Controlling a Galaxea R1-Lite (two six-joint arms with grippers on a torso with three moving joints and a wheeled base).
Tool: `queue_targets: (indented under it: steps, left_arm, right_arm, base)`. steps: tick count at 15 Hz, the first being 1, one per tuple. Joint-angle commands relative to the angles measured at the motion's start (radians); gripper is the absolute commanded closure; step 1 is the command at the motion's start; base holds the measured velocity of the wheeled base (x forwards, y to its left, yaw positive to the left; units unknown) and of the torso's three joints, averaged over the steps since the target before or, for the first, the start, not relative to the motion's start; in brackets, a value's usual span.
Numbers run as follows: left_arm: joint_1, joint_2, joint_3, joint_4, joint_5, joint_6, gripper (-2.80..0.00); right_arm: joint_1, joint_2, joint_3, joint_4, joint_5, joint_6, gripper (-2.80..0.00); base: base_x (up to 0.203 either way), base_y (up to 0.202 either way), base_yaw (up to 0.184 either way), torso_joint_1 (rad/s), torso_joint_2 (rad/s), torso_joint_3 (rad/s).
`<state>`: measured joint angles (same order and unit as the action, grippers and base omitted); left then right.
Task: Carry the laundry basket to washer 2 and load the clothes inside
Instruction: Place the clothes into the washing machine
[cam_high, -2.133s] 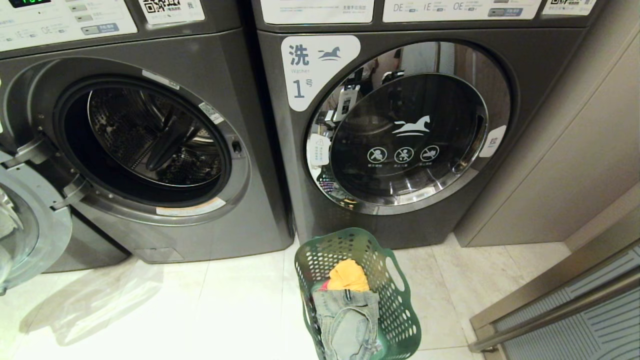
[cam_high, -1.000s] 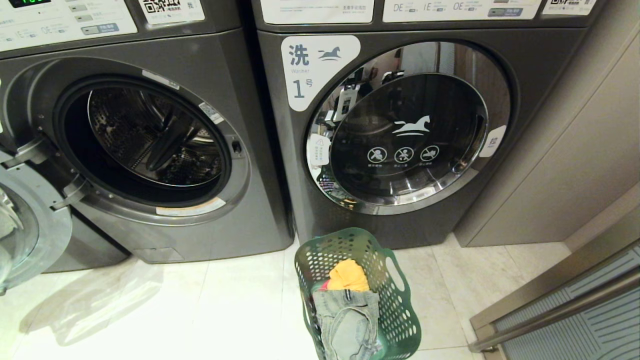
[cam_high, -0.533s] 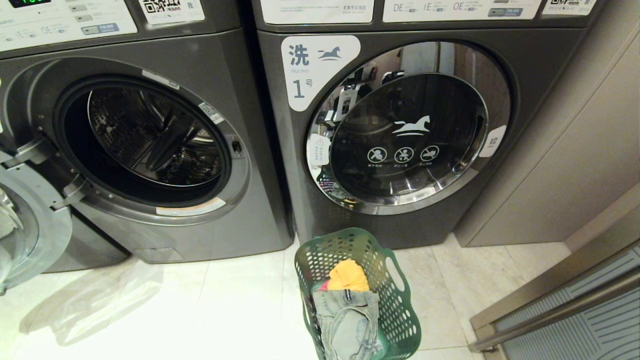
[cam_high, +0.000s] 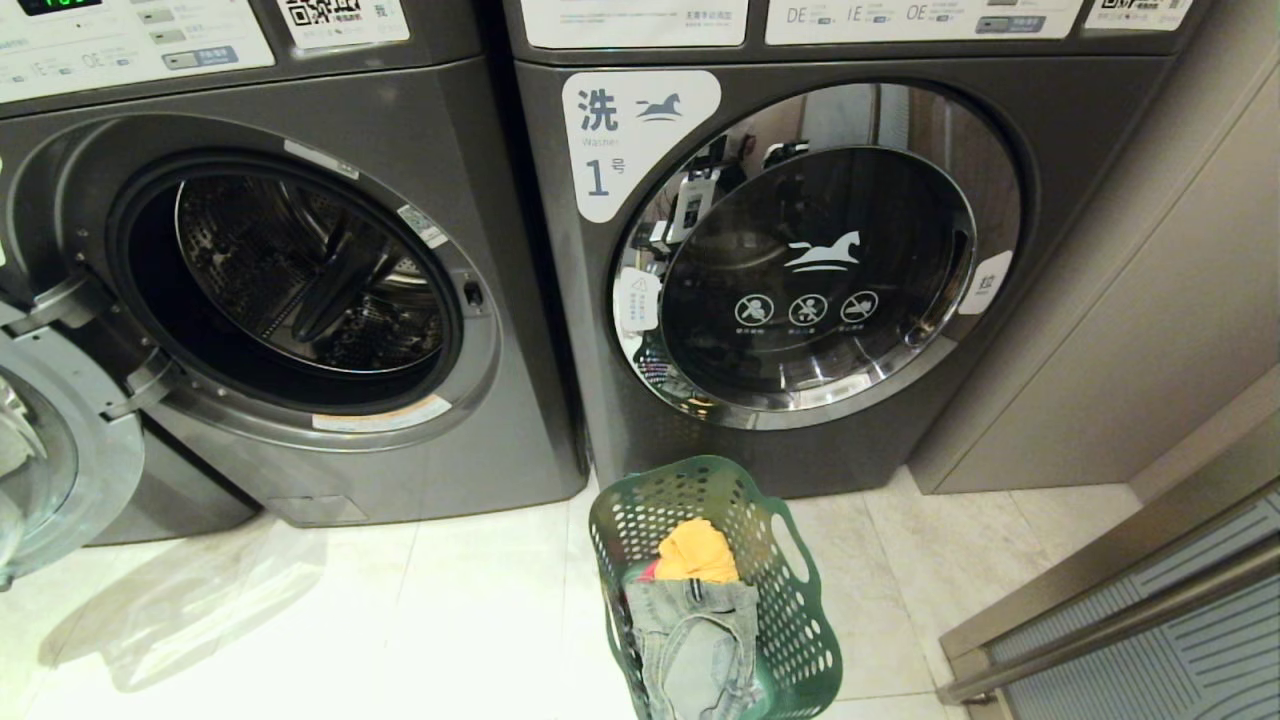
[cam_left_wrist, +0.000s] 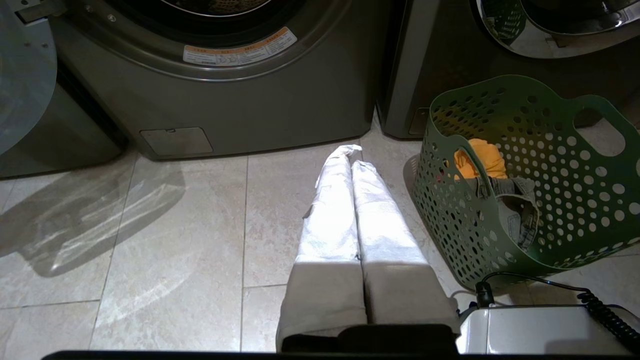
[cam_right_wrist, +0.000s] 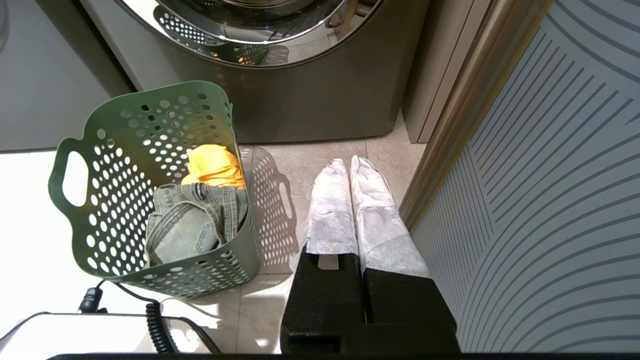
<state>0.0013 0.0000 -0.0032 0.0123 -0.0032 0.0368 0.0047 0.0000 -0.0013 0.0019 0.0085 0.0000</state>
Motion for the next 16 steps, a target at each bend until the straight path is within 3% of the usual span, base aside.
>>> queue_targets:
  steps: [1,16]
  left_arm:
    - [0.000,0.002,-0.001,0.000,0.001,0.002,0.00]
    - [0.000,0.002,-0.001,0.000,-0.001,0.000,0.00]
  right_arm:
    - [0.000,0.002,0.000,-0.002,0.001,0.002,0.00]
    - [0.001,0.002,0.001,-0.005,0.001,-0.002,0.00]
  base:
    - [0.000,0.000,0.000,0.000,0.00,0.000]
    - [0.001,0.013,-0.001,0.001,0.00,0.001]
